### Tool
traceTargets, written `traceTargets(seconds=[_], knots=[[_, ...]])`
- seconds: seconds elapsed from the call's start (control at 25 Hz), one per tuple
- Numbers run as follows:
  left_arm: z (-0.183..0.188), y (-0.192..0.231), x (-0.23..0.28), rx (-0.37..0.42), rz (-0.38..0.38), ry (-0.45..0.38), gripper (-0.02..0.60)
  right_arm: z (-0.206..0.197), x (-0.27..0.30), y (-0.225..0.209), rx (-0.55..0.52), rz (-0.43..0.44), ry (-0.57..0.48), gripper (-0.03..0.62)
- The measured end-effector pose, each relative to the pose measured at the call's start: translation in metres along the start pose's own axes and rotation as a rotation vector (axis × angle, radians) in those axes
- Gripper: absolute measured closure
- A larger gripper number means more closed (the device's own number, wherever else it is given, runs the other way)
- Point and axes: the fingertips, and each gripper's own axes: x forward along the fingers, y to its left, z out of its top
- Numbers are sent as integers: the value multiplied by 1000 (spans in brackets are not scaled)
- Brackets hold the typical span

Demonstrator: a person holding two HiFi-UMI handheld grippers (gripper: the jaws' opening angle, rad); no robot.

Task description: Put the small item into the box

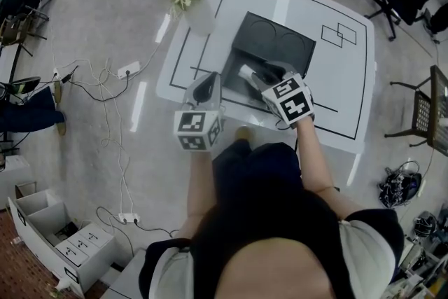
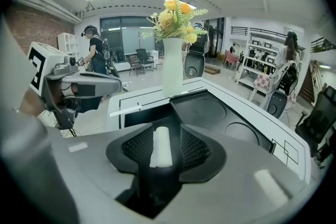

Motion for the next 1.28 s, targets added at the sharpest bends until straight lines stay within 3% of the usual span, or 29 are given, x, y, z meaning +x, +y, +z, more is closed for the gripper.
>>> traceTargets(seconds=[0.52, 0.8, 1.08, 1.28], knots=[[7, -14, 3, 12, -27, -15, 572, 7, -33, -18, 72, -72, -100, 482], [8, -18, 4, 19, -38, -18, 572, 18, -53, -28, 100, -127, -200, 510], [12, -17, 5, 20, -46, -25, 572, 29, -74, -44, 176, -198, -302, 588], [15, -14, 10, 22, -47, -32, 572, 31, -81, -54, 207, -223, -358, 592]])
